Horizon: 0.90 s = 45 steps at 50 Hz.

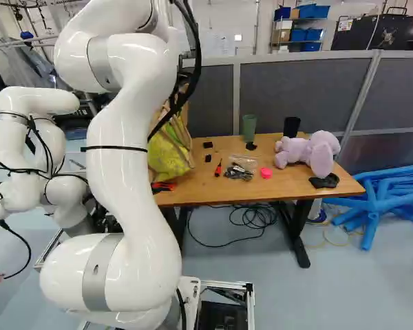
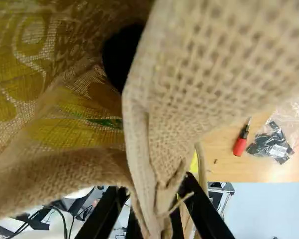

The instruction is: Pick up the bag on the ground and place it on the table

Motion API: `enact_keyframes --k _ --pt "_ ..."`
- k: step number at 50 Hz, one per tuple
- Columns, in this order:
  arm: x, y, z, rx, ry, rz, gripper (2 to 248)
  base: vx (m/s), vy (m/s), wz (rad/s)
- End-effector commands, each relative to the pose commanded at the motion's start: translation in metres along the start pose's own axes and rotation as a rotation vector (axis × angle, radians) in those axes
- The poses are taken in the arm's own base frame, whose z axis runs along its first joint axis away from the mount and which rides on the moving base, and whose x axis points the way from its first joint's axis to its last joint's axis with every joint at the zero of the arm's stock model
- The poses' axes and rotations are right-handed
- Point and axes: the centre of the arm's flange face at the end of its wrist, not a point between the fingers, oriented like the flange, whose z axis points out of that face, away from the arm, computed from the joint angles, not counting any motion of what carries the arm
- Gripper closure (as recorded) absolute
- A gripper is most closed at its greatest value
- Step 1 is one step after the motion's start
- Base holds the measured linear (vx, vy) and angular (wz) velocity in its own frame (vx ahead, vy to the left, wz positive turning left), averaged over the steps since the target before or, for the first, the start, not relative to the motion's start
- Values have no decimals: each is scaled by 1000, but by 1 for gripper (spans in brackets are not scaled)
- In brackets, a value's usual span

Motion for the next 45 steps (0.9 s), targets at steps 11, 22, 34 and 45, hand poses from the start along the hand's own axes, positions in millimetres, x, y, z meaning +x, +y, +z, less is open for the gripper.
enact_keyframes --k 11,22,34,45 --pt "22 -6 17 0 5 -8 215 0 0 0" --pt "43 -11 34 2 14 -17 215 0 0 0" --pt "64 -17 53 4 29 -27 215 0 0 0" --pt "81 -21 69 6 45 -35 215 0 0 0"
